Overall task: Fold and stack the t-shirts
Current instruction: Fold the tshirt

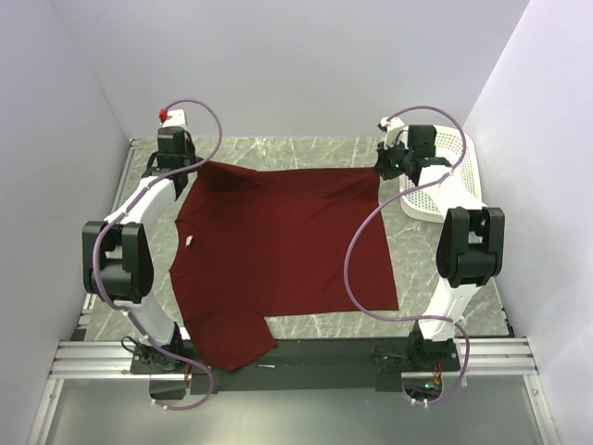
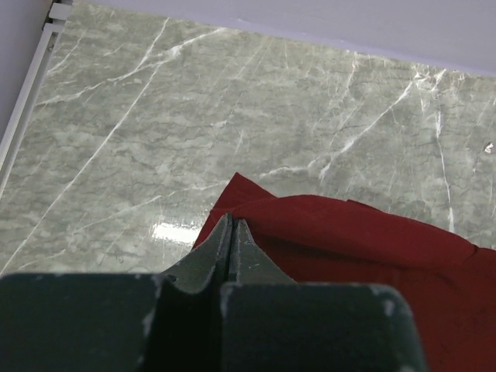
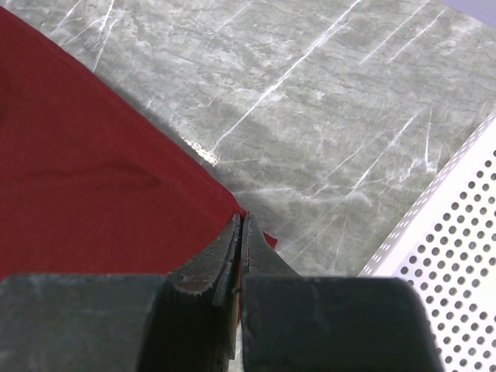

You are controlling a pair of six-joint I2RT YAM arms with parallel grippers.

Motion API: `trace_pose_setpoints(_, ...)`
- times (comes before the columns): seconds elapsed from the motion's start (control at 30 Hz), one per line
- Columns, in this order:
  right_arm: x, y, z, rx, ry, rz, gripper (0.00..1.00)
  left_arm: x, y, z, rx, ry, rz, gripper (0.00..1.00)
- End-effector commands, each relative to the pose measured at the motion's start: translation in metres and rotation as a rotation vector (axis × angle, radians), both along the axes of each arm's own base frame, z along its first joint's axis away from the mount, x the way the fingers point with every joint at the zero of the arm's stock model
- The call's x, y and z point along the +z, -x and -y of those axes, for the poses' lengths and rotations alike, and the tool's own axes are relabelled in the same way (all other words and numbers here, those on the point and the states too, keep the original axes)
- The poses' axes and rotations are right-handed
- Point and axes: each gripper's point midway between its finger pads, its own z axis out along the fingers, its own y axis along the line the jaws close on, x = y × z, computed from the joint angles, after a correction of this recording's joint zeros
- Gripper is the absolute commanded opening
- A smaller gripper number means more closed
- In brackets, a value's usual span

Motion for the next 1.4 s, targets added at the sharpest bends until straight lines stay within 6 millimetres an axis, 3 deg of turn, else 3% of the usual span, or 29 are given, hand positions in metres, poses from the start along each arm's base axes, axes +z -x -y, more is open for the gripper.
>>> trace_pose_setpoints(0.0,0.024,-0.013,0.002,-0.005,-0.014,0.063,0.0,0.042,0.005,0.0,0.013,0.019,0.105,0.0)
trace_pose_setpoints(0.7,0.013,-0.025,-0.002,-0.005,-0.034,0.029,0.0,0.045,0.041,0.017,-0.001,0.066,0.073,0.0)
trace_pose_setpoints(1.07,-0.011,-0.025,0.001,-0.005,-0.009,-0.016,0.0,0.048,0.053,0.024,-0.012,0.069,0.069,0.0)
trace_pose_setpoints(1.37,-0.017,-0.027,0.003,-0.012,-0.001,-0.026,0.0,0.055,0.061,0.031,-0.025,0.078,0.071,0.0)
